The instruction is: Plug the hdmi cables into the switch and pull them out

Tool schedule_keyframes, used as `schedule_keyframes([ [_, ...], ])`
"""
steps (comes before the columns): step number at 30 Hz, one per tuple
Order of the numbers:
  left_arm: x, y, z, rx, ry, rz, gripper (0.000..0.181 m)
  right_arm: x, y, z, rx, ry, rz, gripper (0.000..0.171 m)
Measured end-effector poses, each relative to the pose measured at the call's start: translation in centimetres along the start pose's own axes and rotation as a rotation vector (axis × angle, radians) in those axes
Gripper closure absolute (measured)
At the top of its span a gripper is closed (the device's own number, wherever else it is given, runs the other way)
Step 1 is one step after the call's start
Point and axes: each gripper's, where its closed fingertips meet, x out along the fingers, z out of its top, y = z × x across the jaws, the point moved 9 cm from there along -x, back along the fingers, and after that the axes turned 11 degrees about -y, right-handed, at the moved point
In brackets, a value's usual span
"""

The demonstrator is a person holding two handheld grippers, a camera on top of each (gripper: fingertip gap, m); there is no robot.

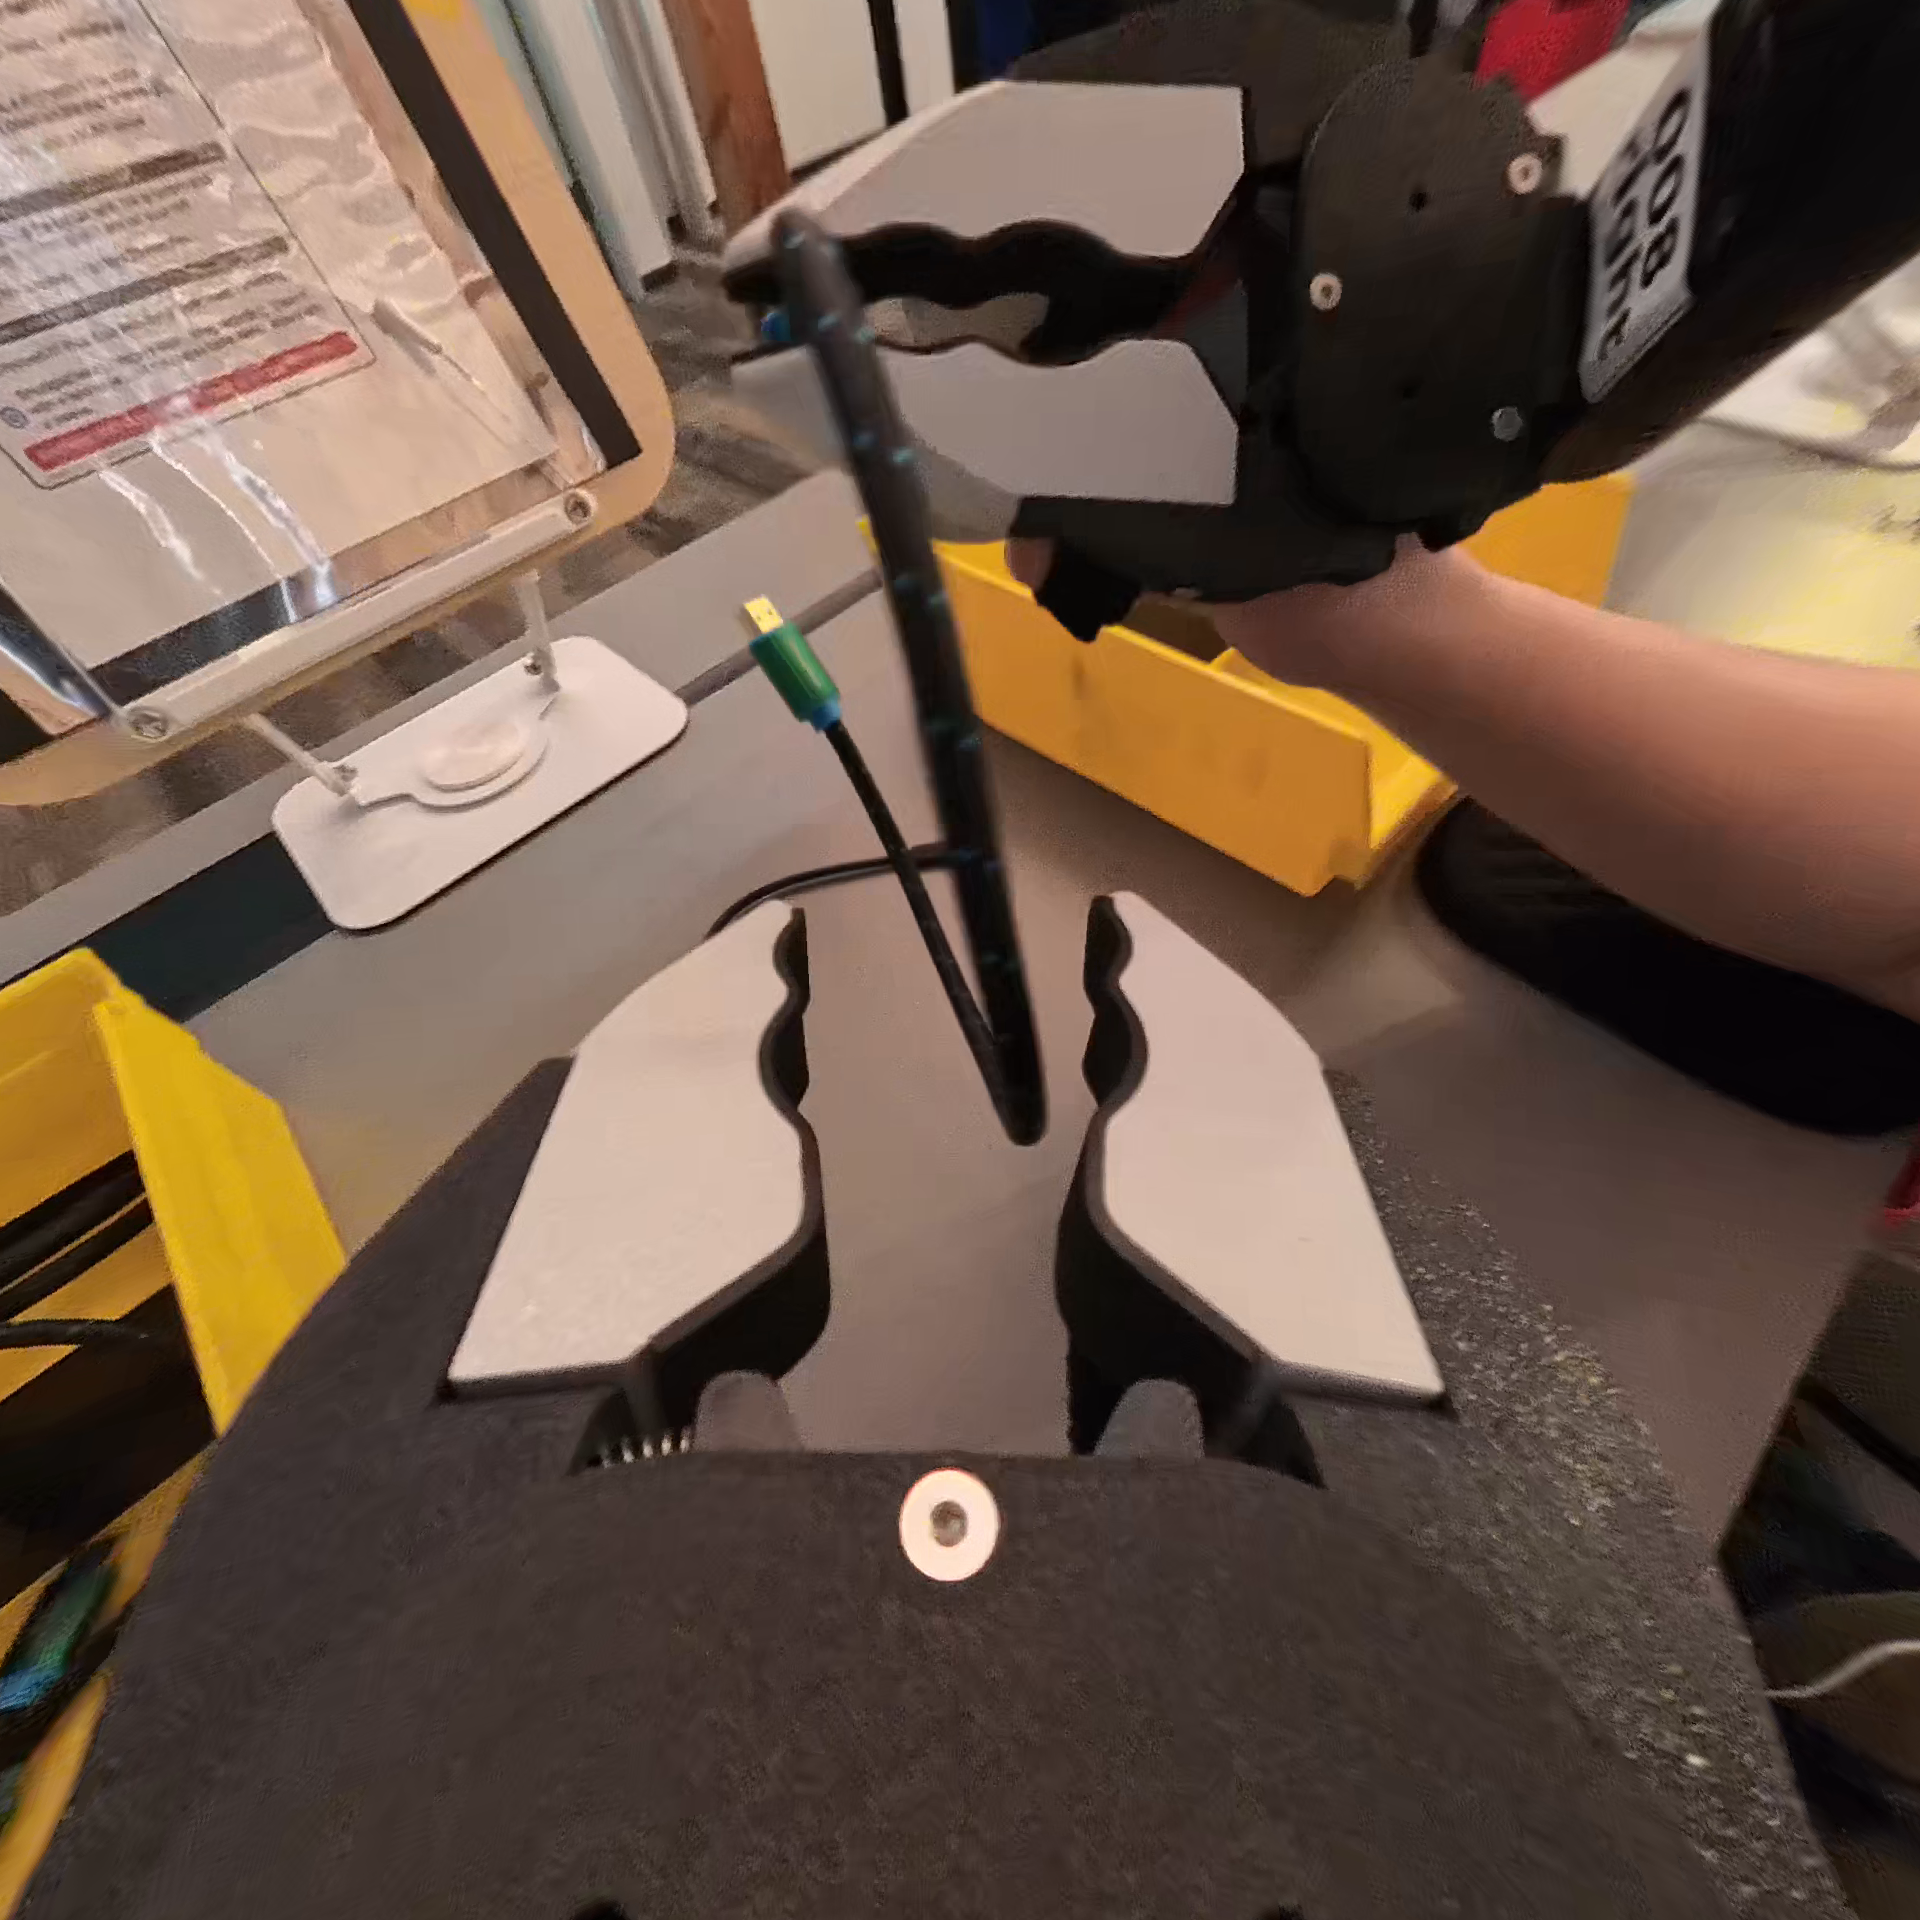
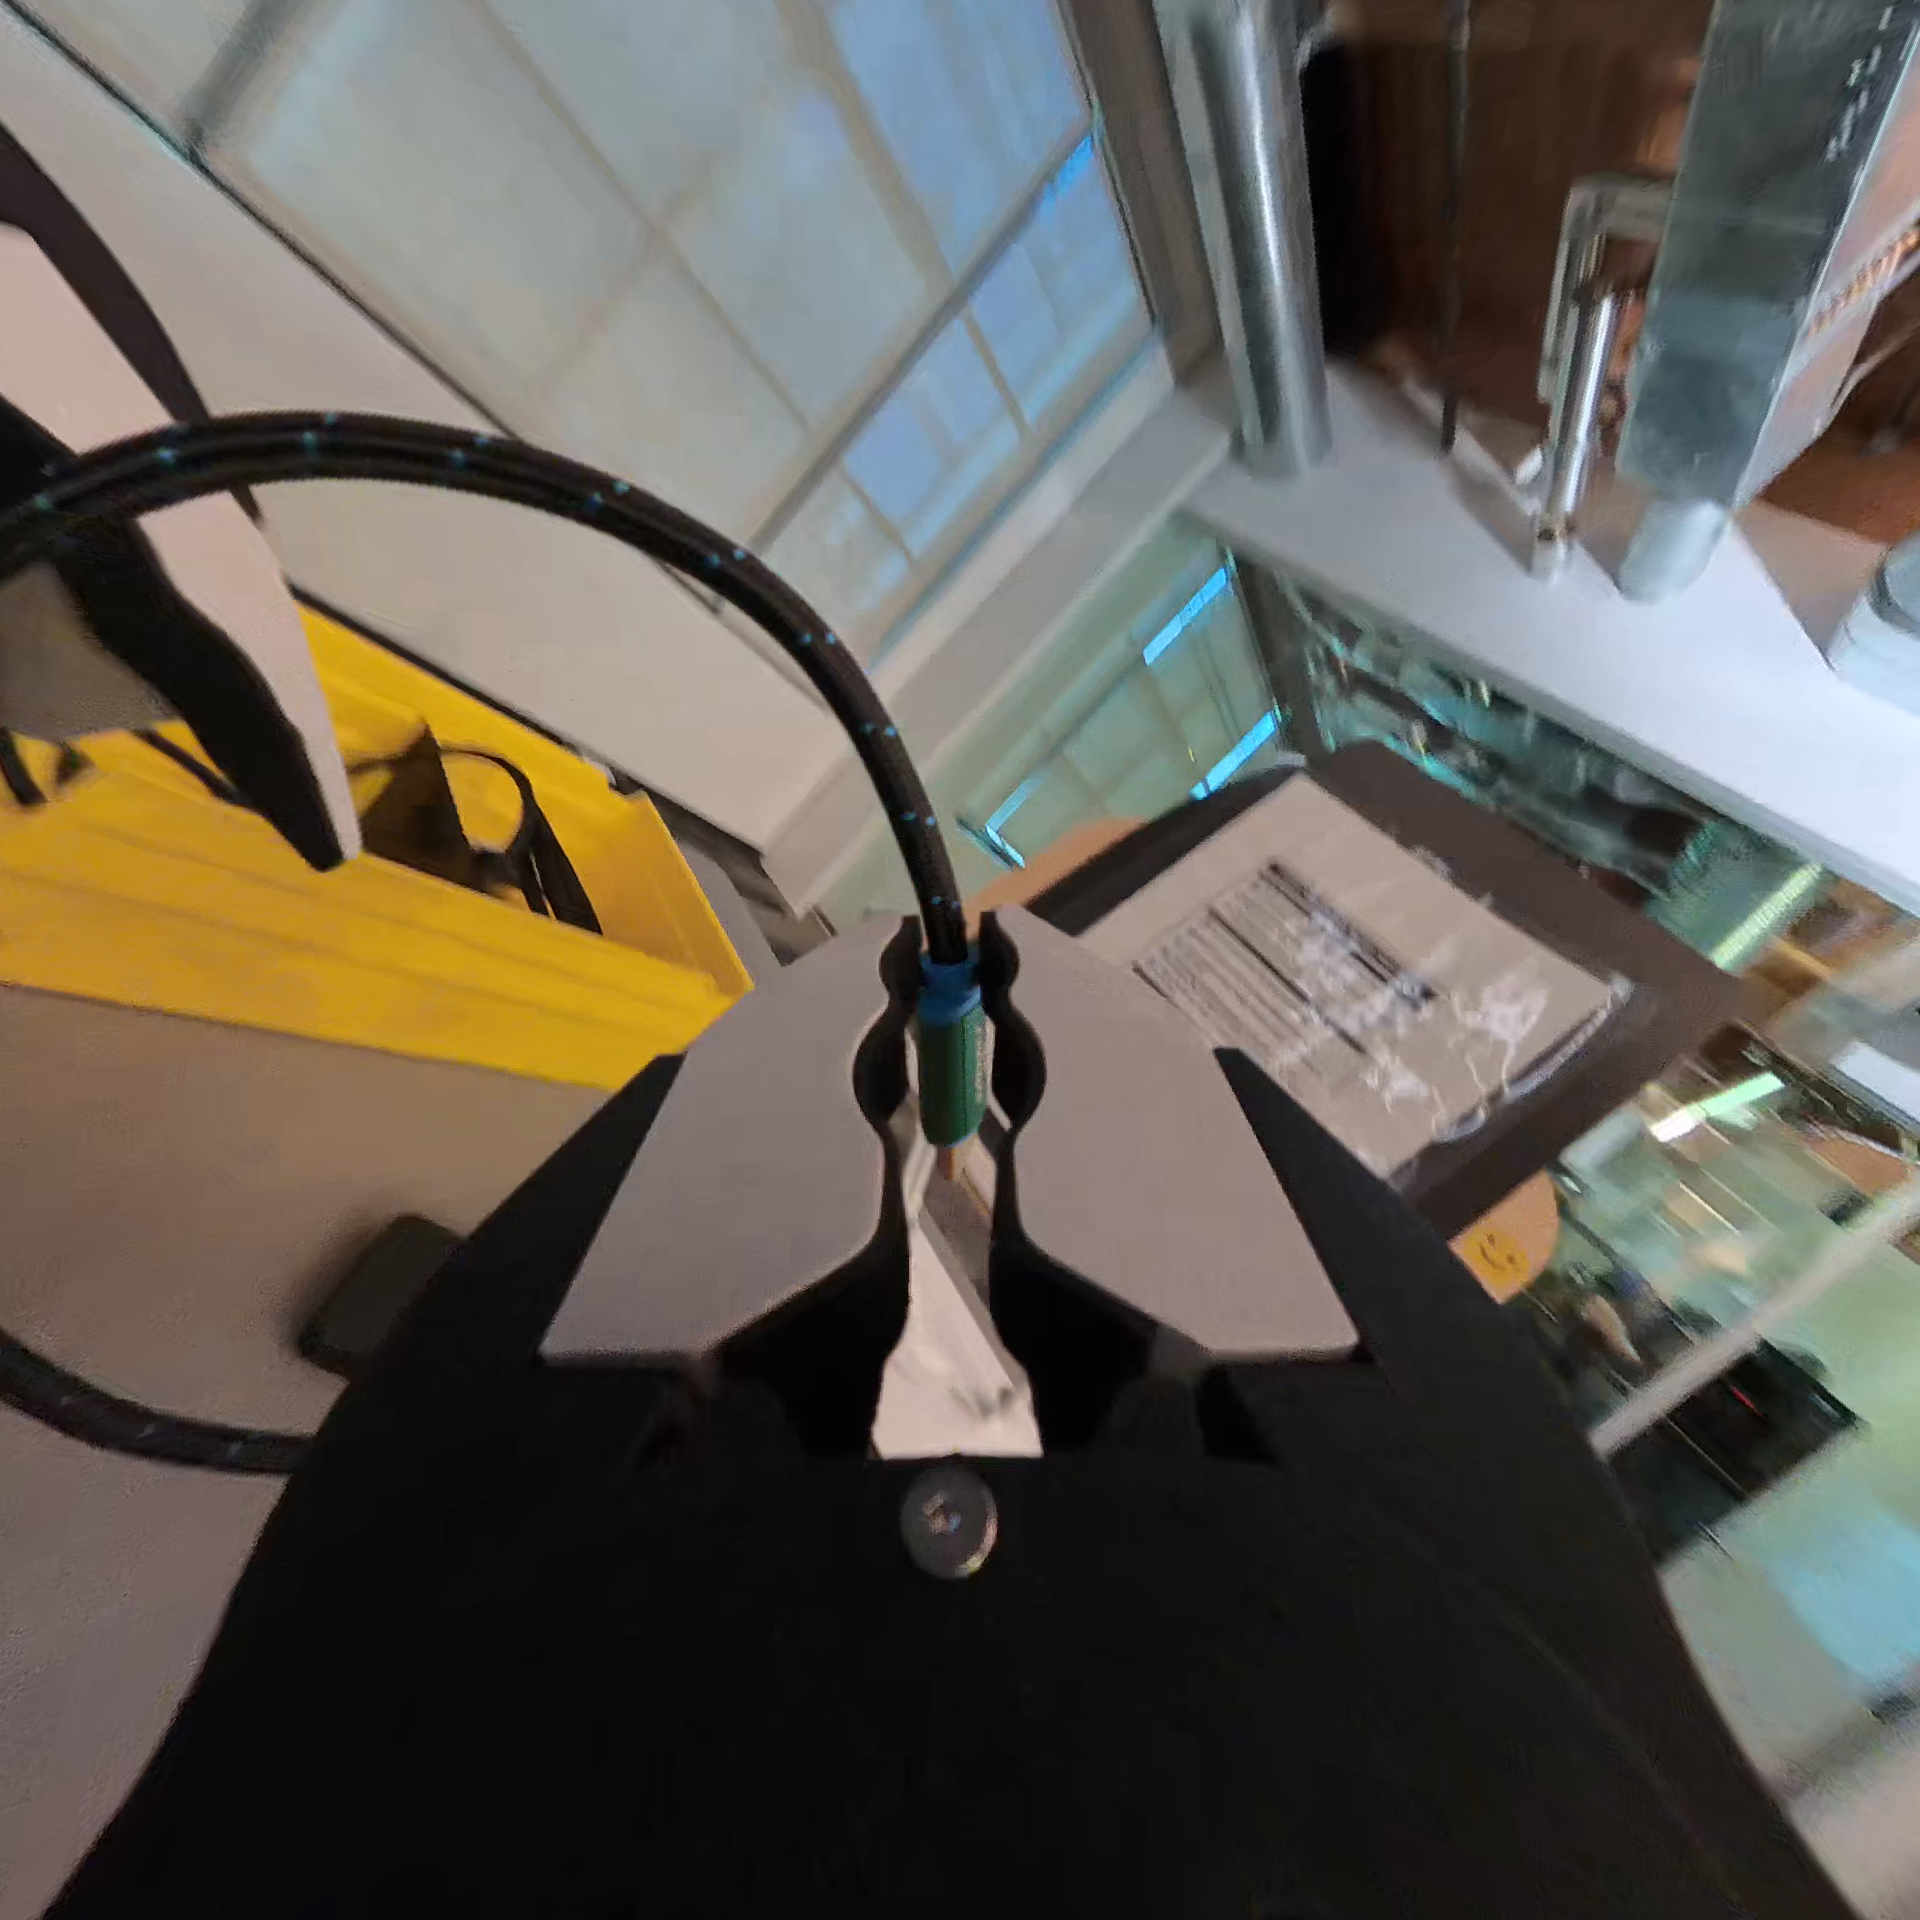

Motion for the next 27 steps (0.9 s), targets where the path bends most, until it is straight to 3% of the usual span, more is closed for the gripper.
schedule_keyframes([
  [6, -2.8, -0.2, 1.2, -0.113, -0.16, -0.182, 0.116, -1.9, -1.9, 1.4, 0.122, -0.277, 0.096, 0.16],
  [9, -4.1, -0.2, 2.0, -0.23, -0.253, -0.351, 0.112, -2.6, -2.6, 1.5, 0.211, -0.373, 0.114, 0.16],
  [14, -5.6, 1.4, 2.2, -0.416, -0.485, -0.503, 0.109, -3.2, -3.1, 1.8, 0.554, -0.616, 0.311, 0.16],
  [19, -4.6, 1.7, 1.5, -0.475, -0.512, -0.666, 0.115, -3.1, -2.2, 2.6, 0.789, -0.798, 0.5, 0.16],
  [27, -1.1, 0.4, 2.5, -0.44, -0.474, -0.917, 0.118, -2.9, -0.5, 4.5, 0.925, -0.912, 0.713, 0.16],
])
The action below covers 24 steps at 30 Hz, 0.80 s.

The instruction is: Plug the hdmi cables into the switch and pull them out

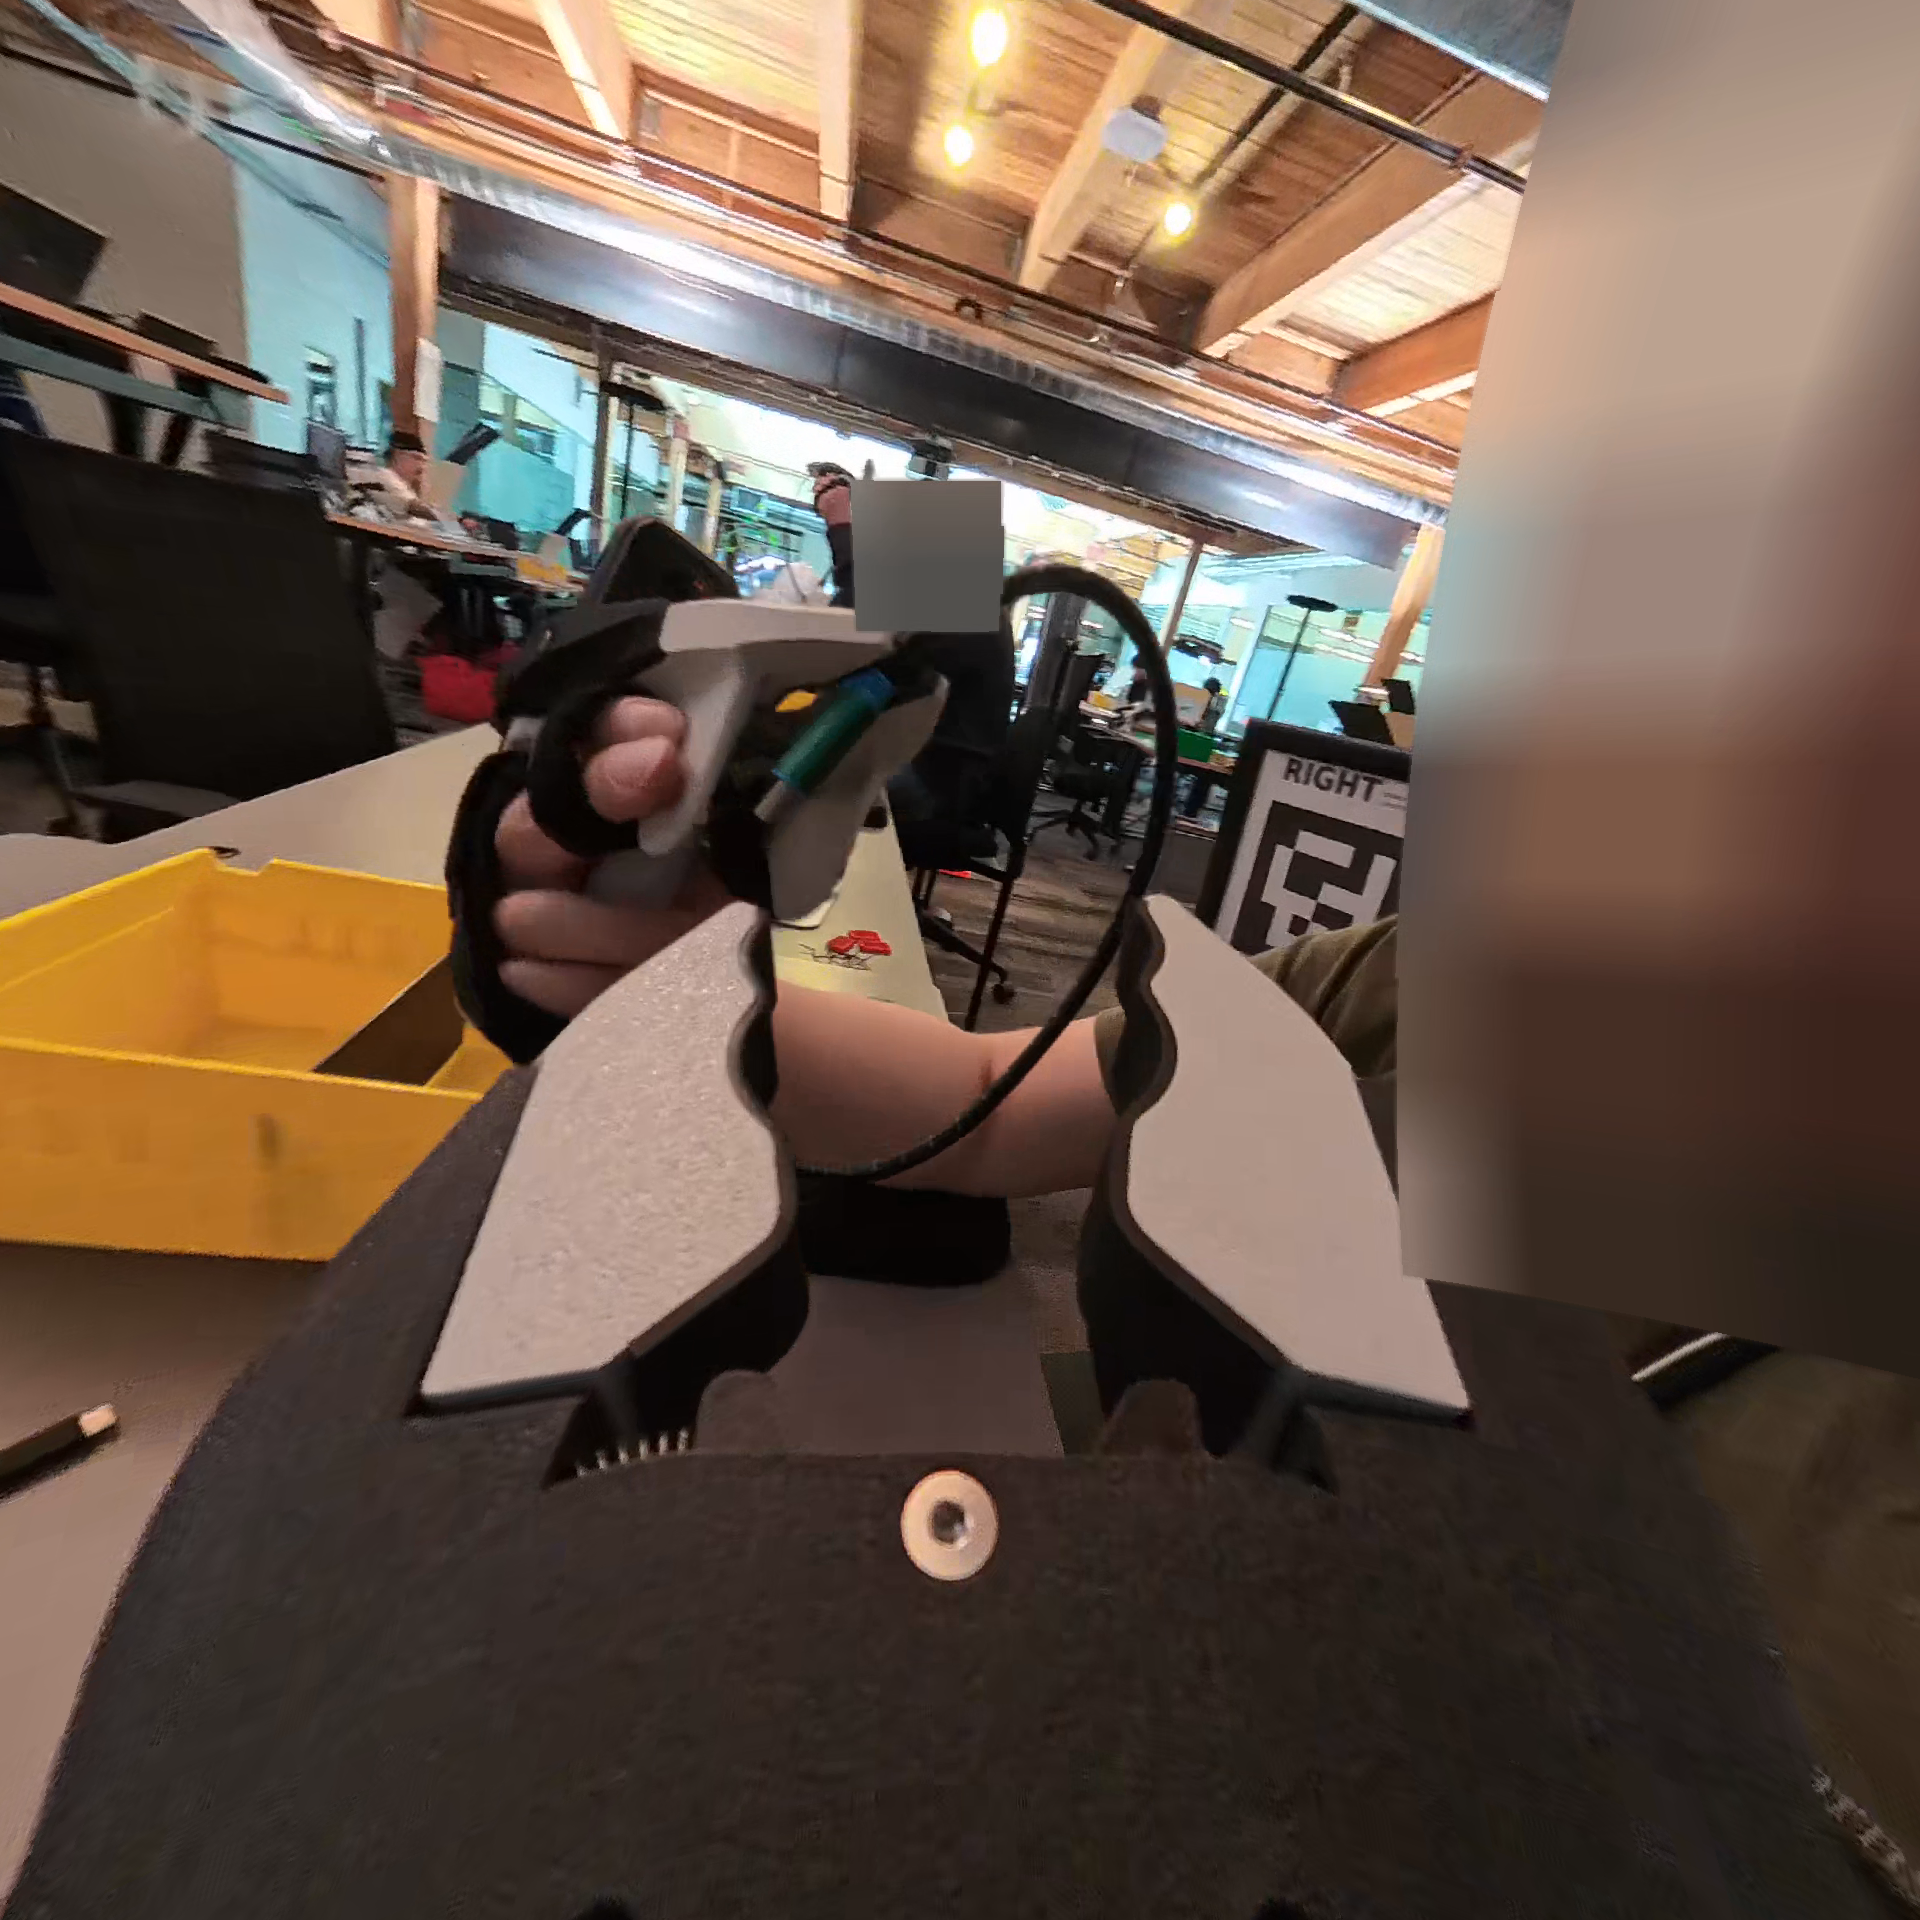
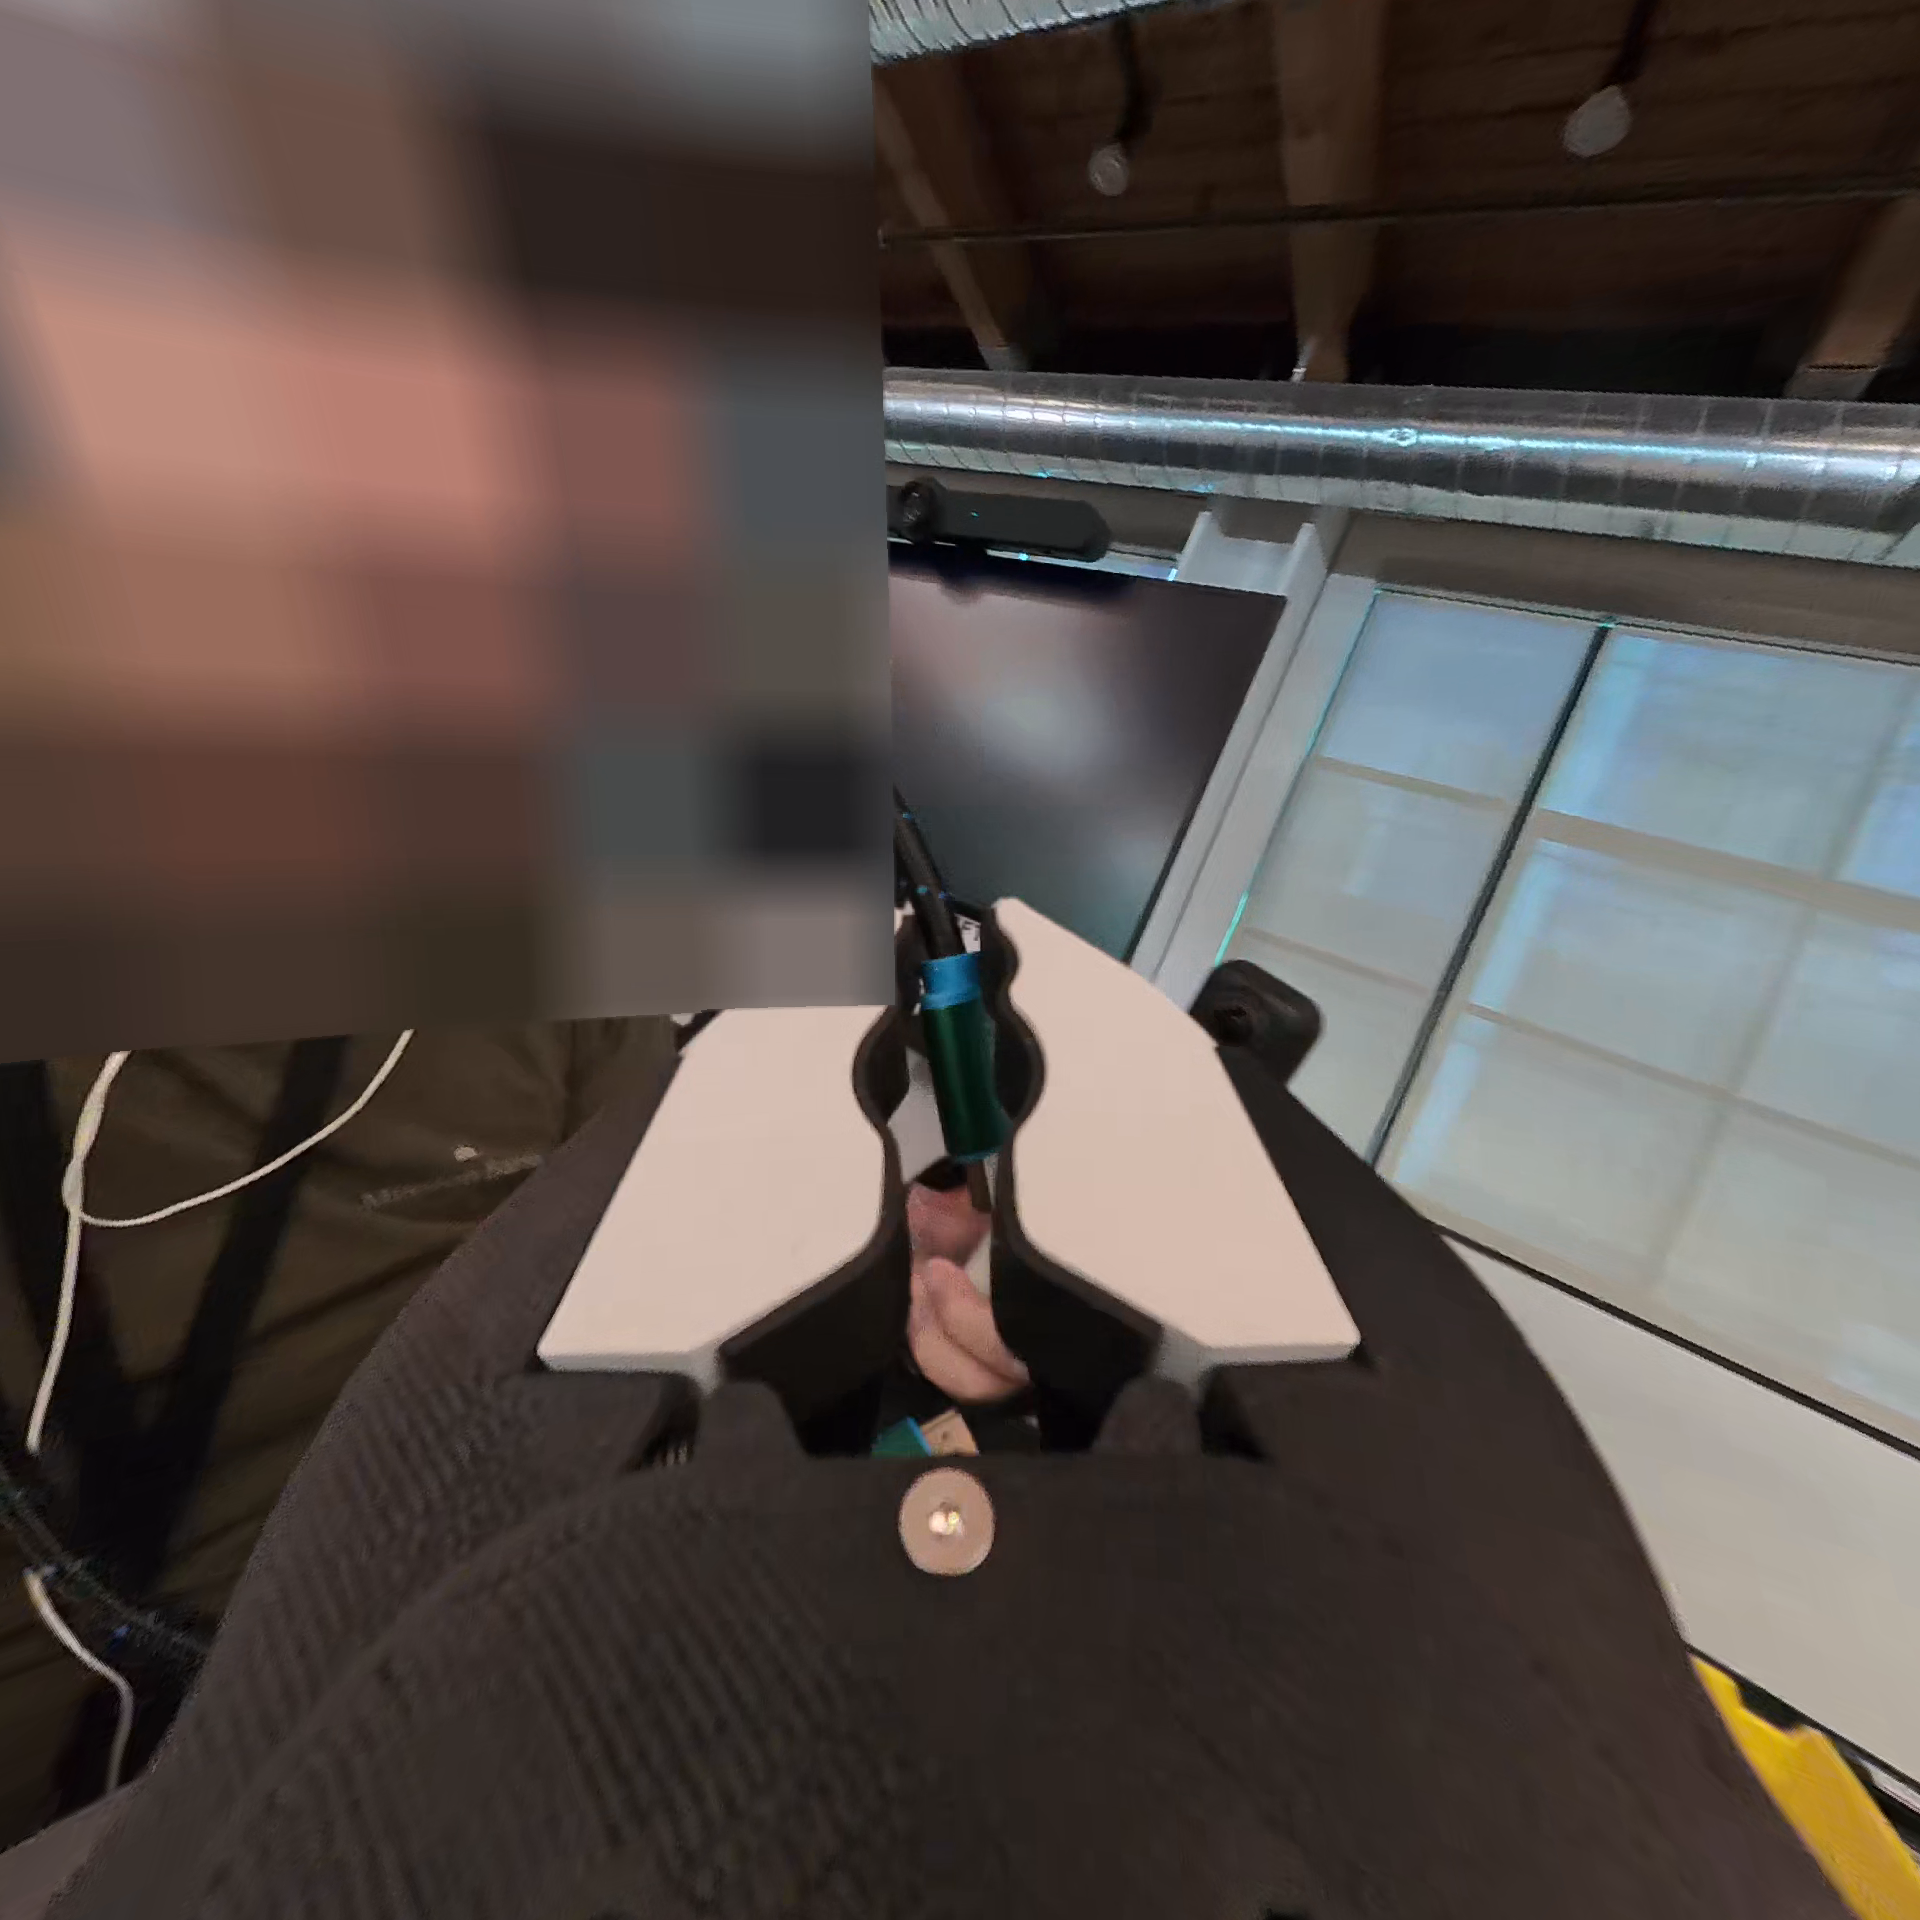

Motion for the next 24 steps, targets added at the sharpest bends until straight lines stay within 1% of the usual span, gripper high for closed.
schedule_keyframes([
  [3, 0.8, 1.0, 0.1, -0.036, 0.003, -0.083, 0.133, 0.3, 0.1, -0.2, 0.052, 0.002, 0.021, 0.16],
  [5, 1.2, 1.7, -0.3, -0.012, 0.027, -0.076, 0.133, 0.4, 0.1, -0.4, 0.072, 0.01, 0.025, 0.16],
  [7, 1.6, 1.9, -0.8, 0.116, 0.044, -0.026, 0.132, 0.4, -0.1, -0.6, 0.081, 0.025, 0.001, 0.16],
  [10, 2.0, 1.8, -1.4, 0.405, 0.083, 0.135, 0.132, 0.4, -0.3, -1.0, 0.095, 0.042, -0.018, 0.16],
  [12, 2.3, 1.7, -1.7, 0.564, 0.105, 0.224, 0.132, 0.4, -0.4, -1.3, 0.109, 0.049, -0.026, 0.16],
  [15, 2.8, 1.5, -2.0, 0.708, 0.091, 0.273, 0.138, 0.5, -0.4, -1.8, 0.116, 0.062, -0.026, 0.16],
  [18, 3.0, 1.6, -2.1, 0.765, 0.103, 0.309, 0.143, 0.5, -0.5, -1.9, 0.099, 0.077, -0.034, 0.16],
  [22, 3.1, 1.9, -2.3, 0.762, 0.109, 0.349, 0.144, 0.4, -0.4, -2.1, 0.023, 0.119, -0.048, 0.16],
  [24, 3.0, 2.2, -2.3, 0.759, 0.11, 0.389, 0.149, 0.3, -0.5, -2.2, -0.007, 0.131, -0.067, 0.16],
])
